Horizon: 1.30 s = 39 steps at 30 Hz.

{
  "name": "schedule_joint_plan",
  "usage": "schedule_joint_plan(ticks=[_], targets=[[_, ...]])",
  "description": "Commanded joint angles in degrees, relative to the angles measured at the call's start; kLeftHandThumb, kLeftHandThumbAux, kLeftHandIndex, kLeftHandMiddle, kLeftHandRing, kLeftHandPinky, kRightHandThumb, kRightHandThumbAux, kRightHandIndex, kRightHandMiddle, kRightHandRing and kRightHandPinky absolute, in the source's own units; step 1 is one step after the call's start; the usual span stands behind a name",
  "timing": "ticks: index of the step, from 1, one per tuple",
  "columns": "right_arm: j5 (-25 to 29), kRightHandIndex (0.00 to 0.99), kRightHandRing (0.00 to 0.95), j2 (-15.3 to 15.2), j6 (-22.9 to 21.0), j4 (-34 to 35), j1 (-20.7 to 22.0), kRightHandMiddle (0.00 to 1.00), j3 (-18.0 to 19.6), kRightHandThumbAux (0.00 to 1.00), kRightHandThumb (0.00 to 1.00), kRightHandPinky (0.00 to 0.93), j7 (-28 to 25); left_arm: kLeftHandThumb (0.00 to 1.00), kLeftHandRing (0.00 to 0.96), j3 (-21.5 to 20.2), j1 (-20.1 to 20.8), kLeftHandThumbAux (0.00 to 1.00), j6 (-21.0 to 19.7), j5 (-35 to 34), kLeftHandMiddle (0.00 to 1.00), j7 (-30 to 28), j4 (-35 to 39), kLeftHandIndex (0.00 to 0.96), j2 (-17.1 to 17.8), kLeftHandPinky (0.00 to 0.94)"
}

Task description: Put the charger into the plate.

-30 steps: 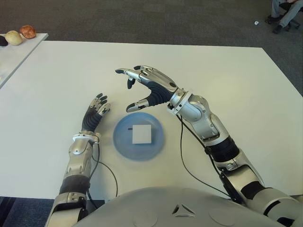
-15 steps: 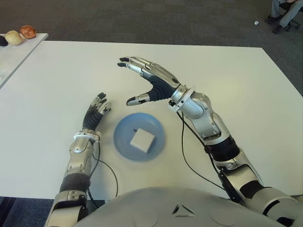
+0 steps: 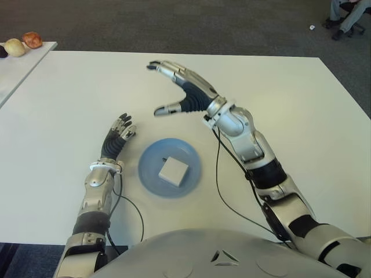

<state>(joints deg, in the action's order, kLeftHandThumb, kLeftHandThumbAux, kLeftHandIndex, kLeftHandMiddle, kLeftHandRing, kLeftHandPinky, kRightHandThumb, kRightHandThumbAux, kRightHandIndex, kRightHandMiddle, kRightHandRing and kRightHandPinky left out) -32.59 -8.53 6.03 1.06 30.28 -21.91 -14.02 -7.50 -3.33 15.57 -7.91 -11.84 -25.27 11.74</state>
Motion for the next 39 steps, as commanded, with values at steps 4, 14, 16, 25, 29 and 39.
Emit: schedule_joint_plan(ticks=[4,14,16,25,29,39], targets=[[0.4,0.0,0.0,1.5,-4.9,-1.7,2.2,0.0,2.3,0.244,0.088,0.0,2.2,0.0,0.106,1.5,-3.0,0.536,-6.2,0.7,0.118,-1.9,-5.0,0.0,-0.7,0.09],[14.3,0.0,0.0,13.4,-7.9,5.7,-13.6,0.0,14.6,0.415,0.058,0.0,15.1,0.0,0.117,1.6,-2.6,0.53,-6.1,1.3,0.128,-1.4,-5.1,0.0,-0.8,0.094],[18.3,0.0,0.0,16.7,-5.3,4.6,-16.4,0.0,15.7,0.47,0.05,0.0,17.8,0.0,0.116,1.5,-2.6,0.53,-6.3,1.3,0.126,-1.3,-5.0,0.0,-0.8,0.09],[30.0,0.0,0.0,23.4,3.6,-7.1,-20.1,0.0,17.2,0.694,0.041,0.0,27.3,0.0,0.107,1.4,-2.4,0.527,-5.9,1.5,0.117,-1.1,-5.4,0.0,-0.7,0.084],[33.6,0.0,0.0,22.7,7.8,-14.1,-20.8,0.0,18.4,0.733,0.043,0.0,27.6,0.0,0.102,1.4,-2.4,0.532,-5.9,1.7,0.112,-0.8,-5.8,0.0,-0.8,0.087],[35.3,0.001,0.0,18.7,19.4,-33.2,-19.3,0.021,18.8,0.758,0.031,0.012,26.0,0.0,0.087,1.2,-1.7,0.546,-6.0,1.9,0.099,-0.2,-6.9,0.0,-0.8,0.09]])
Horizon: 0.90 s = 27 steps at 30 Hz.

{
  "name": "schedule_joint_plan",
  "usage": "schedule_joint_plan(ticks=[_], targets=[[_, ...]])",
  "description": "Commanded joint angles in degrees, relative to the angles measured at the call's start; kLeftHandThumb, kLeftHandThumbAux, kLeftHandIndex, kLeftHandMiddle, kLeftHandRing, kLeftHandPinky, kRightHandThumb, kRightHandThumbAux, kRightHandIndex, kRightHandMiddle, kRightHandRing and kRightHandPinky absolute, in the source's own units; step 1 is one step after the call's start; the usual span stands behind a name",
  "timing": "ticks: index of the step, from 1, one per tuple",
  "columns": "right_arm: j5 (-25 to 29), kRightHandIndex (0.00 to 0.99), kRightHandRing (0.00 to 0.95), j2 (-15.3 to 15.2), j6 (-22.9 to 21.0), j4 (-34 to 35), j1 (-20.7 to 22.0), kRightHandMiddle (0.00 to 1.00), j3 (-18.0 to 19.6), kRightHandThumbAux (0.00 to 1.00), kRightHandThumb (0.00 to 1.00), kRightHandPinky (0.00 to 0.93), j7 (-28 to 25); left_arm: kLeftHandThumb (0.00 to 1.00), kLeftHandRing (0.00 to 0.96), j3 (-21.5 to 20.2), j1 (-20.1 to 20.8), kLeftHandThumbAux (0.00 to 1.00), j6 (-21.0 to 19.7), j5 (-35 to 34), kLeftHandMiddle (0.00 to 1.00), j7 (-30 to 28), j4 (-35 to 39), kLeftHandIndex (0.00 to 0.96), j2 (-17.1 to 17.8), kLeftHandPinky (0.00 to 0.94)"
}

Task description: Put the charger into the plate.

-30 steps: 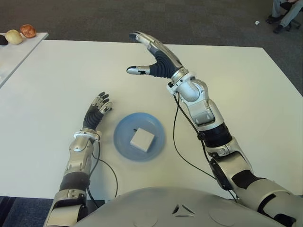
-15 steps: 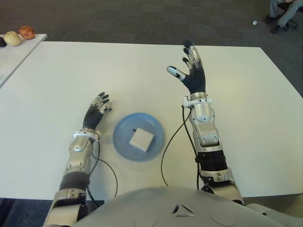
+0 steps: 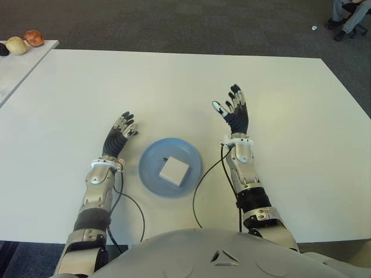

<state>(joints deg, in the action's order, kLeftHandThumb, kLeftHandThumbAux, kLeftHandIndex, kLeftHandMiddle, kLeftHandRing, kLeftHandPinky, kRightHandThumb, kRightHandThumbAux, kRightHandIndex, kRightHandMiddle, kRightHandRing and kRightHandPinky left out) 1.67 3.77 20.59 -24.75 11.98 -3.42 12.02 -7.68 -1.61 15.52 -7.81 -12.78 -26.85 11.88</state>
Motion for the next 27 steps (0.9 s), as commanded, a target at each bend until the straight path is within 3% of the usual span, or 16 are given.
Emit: schedule_joint_plan(ticks=[1,9,21,27], targets=[[0.8,0.001,0.0,6.2,5.8,-8.7,-1.3,0.022,0.0,0.758,0.03,0.013,-0.1,0.0,0.087,1.3,-3.4,0.546,-6.0,1.8,0.098,0.8,-5.5,0.0,-1.0,0.09],[0.5,0.025,0.008,5.6,12.4,-19.4,-2.2,0.045,-0.2,0.752,0.003,0.012,-2.1,0.0,0.086,1.1,-3.8,0.554,-5.6,1.6,0.098,0.9,-5.3,0.0,-0.8,0.095],[1.1,0.01,0.001,5.1,11.0,-24.9,-0.2,0.042,0.2,0.691,0.0,0.0,-5.1,0.0,0.088,1.3,-3.9,0.551,-5.8,1.5,0.099,0.6,-5.1,0.0,-0.8,0.095],[-1.4,0.006,0.0,3.5,9.0,-25.1,1.2,0.035,-1.3,0.644,0.0,0.0,-5.2,0.0,0.091,1.5,-3.8,0.548,-5.6,1.7,0.101,1.0,-5.3,0.0,-1.1,0.098]])
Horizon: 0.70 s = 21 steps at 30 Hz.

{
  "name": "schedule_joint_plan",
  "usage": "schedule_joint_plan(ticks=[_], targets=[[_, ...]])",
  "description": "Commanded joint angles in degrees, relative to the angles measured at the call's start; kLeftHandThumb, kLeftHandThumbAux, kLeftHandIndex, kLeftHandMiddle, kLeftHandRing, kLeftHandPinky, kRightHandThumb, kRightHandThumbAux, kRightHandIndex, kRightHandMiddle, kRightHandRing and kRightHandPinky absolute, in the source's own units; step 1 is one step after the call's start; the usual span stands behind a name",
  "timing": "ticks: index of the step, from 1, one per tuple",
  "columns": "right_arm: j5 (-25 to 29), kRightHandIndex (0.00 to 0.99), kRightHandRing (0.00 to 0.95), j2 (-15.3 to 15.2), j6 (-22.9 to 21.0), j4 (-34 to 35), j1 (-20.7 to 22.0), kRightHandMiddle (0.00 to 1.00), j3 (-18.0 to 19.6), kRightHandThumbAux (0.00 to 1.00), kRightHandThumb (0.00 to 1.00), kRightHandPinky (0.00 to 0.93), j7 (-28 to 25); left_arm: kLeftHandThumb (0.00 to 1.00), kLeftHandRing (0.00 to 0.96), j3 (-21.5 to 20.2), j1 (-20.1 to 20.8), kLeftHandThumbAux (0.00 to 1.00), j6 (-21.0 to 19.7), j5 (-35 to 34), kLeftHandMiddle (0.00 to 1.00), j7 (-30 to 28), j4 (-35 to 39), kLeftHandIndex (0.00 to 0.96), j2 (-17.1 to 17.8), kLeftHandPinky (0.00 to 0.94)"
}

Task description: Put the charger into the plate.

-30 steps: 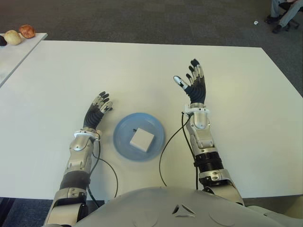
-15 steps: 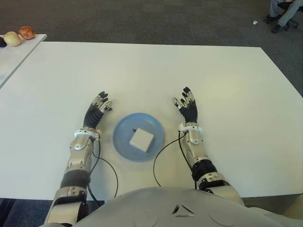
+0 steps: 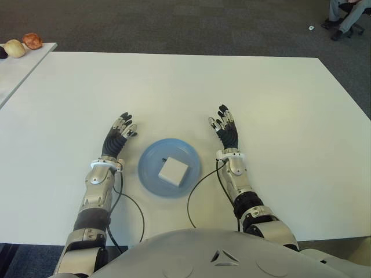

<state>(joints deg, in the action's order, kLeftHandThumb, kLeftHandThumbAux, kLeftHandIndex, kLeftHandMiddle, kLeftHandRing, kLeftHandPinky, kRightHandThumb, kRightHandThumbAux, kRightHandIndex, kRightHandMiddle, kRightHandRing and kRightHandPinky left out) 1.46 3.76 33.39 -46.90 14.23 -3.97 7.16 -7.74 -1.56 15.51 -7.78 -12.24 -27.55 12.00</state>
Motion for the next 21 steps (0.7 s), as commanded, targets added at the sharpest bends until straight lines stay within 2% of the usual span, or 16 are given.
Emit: schedule_joint_plan(ticks=[1,8,21], targets=[[-1.3,0.005,0.0,3.3,-4.1,-3.3,-0.8,0.035,-0.7,0.636,0.0,0.0,-0.4,0.0,0.092,1.5,-3.9,0.548,-5.6,1.7,0.102,0.5,-4.6,0.0,-1.3,0.098],[-1.1,0.0,0.0,2.5,-4.3,-6.0,0.4,0.037,-0.3,0.6,0.0,0.0,-1.6,0.0,0.093,1.6,-3.7,0.549,-5.6,1.8,0.104,0.8,-4.7,0.0,-1.6,0.092],[-0.7,0.0,0.0,2.2,-6.2,-6.7,1.0,0.033,0.5,0.568,0.0,0.0,-3.3,0.0,0.099,1.5,-3.4,0.549,-5.4,2.0,0.109,1.5,-5.1,0.0,-2.2,0.098]])
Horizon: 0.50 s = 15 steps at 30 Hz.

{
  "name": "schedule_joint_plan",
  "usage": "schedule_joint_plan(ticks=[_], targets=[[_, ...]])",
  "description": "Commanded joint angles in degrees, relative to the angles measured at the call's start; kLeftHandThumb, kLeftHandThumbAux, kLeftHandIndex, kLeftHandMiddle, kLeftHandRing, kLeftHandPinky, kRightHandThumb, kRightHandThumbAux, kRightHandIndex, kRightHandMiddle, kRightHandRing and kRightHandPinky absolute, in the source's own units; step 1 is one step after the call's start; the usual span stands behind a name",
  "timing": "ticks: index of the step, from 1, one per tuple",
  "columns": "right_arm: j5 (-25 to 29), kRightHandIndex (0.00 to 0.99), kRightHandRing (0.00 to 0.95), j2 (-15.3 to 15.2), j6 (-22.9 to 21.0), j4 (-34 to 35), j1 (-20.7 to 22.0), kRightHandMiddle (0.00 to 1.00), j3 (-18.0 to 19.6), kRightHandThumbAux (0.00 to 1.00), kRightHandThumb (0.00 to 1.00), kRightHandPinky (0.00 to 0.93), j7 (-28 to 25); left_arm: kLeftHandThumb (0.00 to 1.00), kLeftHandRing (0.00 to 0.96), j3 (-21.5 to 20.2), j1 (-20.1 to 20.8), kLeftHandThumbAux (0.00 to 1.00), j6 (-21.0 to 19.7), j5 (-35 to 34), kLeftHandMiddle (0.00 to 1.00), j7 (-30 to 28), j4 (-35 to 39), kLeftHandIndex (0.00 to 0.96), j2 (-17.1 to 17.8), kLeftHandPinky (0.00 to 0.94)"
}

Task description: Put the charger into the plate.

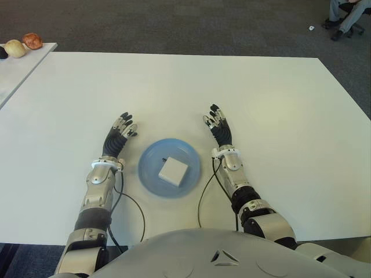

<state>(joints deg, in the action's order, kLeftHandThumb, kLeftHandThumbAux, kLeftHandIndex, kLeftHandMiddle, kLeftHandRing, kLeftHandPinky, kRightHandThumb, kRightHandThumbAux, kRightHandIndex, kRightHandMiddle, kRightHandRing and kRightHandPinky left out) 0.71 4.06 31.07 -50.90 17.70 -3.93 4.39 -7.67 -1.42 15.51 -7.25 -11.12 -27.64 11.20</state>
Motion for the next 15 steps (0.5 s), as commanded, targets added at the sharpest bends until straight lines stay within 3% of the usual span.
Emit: schedule_joint_plan(ticks=[1,15], targets=[[0.1,0.0,0.0,1.9,-4.0,-2.8,-2.4,0.033,0.6,0.567,0.0,0.0,-0.7,0.0,0.099,1.5,-3.5,0.549,-5.4,1.5,0.109,0.4,-5.1,0.0,-1.5,0.098],[0.4,0.0,0.0,1.6,-7.3,-2.9,-1.7,0.034,1.6,0.558,0.013,0.0,-2.0,0.0,0.097,1.3,-2.9,0.548,-4.8,1.3,0.104,0.2,-6.2,0.0,-1.9,0.103]])
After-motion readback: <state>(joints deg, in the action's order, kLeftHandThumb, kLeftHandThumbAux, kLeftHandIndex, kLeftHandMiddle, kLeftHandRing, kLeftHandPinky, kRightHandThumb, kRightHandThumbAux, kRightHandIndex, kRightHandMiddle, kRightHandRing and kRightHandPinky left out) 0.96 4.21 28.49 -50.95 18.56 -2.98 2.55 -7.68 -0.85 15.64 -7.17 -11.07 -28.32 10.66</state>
